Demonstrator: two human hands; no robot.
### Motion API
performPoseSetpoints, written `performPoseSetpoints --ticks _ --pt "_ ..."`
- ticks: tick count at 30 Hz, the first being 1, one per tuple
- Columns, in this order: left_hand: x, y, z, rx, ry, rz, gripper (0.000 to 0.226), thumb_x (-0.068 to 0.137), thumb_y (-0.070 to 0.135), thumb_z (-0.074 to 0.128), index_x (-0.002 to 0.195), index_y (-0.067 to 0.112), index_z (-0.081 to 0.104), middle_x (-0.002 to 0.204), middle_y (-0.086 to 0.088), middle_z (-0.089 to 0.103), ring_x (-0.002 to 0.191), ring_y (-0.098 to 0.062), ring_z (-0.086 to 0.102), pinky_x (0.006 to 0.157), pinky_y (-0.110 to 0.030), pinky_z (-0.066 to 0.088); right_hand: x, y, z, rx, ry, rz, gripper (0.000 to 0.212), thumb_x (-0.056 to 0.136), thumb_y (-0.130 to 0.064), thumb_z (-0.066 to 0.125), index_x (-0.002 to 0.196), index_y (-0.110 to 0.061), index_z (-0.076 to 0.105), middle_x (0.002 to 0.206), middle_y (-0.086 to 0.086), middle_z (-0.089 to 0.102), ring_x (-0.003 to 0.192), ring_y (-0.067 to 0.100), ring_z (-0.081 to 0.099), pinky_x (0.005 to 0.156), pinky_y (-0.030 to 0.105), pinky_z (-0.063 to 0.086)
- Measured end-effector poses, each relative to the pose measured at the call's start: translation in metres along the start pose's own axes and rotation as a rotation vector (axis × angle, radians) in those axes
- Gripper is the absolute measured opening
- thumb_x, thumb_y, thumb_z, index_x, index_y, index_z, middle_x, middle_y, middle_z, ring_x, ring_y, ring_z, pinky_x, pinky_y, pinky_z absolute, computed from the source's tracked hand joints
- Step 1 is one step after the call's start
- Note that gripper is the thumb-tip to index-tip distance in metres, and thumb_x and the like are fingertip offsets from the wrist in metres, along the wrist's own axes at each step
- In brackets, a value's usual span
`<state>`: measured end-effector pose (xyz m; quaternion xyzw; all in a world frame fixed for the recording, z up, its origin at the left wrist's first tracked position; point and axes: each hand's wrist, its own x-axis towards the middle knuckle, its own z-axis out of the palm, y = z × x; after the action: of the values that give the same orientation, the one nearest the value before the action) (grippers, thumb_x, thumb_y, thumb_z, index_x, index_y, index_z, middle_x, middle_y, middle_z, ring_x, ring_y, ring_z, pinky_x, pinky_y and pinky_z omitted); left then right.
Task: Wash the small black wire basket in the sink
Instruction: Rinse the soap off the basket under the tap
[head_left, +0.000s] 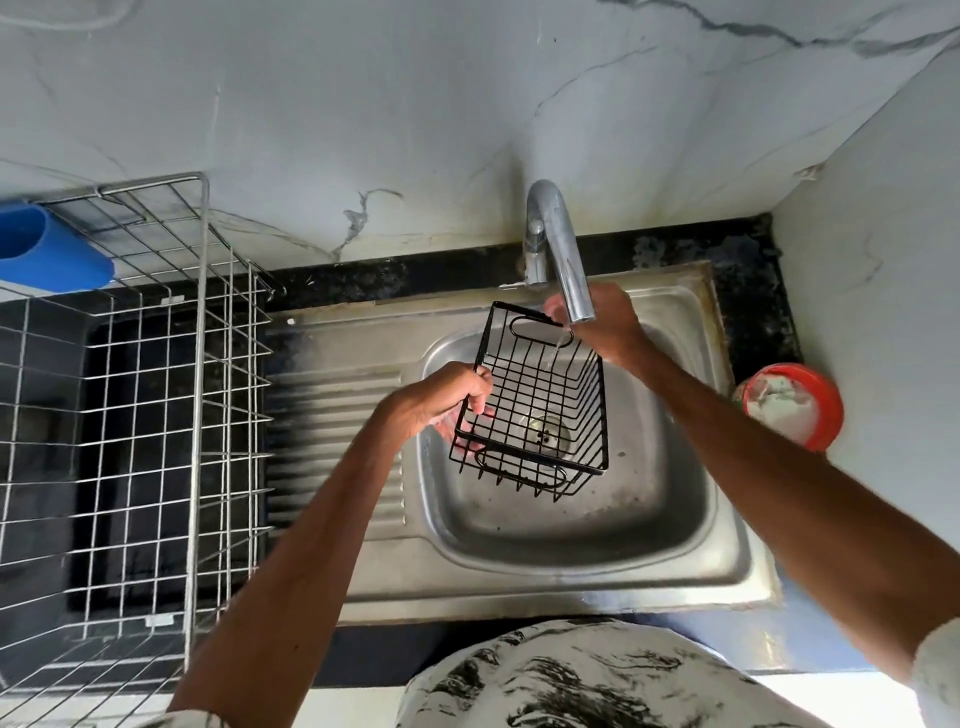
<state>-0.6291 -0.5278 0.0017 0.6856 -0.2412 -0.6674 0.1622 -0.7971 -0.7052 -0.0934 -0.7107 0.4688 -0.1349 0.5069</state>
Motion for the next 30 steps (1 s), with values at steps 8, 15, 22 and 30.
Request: performPoseSetpoints --ticks 8,15,22,30 --pt "0.008 0.001 0.005 0.158 0.019 0.023 0.021 0.057 0.018 0.058 0.073 0.018 0.044 0.090 -0.014 0.052 0.109 -0.041 0.063 0.106 -0.057 0.046 0.005 0.000 0.021 0.114 -0.622 0.339 0.046 0.109 -0.035 0.037 0.128 -0.002 0.063 0.126 0.013 0.069 0.111 0.021 0.068 0.098 0.036 0.054" --pt "0.003 0.002 0.013 0.177 0.106 0.015 0.015 0.074 0.010 0.055 0.067 0.015 0.042 0.090 -0.004 0.054 0.116 -0.039 0.061 0.089 -0.049 0.050 0.002 0.017 0.008 -0.072 -0.516 0.460 0.030 0.101 -0.006 0.057 0.127 0.009 0.057 0.118 0.028 0.068 0.103 0.033 0.071 0.092 0.040 0.058" --pt "0.012 -0.004 0.014 0.292 0.174 0.080 0.017 0.053 0.023 0.050 0.062 0.016 0.037 0.077 -0.008 0.049 0.077 -0.023 0.048 0.092 -0.047 0.051 0.001 0.023 0.012 -0.504 -0.164 0.114 0.017 0.089 -0.003 0.068 0.104 -0.006 0.075 0.105 0.008 0.075 0.098 0.021 0.070 0.082 0.020 0.047" --pt "0.016 -0.023 0.013 0.299 0.285 0.060 0.053 0.059 0.045 0.054 0.096 0.008 0.067 0.114 -0.007 0.068 0.105 -0.027 0.062 0.096 -0.038 0.044 -0.040 0.032 0.032 -0.293 0.337 -0.104 0.022 0.091 0.007 0.060 0.110 -0.002 0.064 0.108 0.012 0.062 0.091 0.025 0.066 0.074 0.032 0.061"
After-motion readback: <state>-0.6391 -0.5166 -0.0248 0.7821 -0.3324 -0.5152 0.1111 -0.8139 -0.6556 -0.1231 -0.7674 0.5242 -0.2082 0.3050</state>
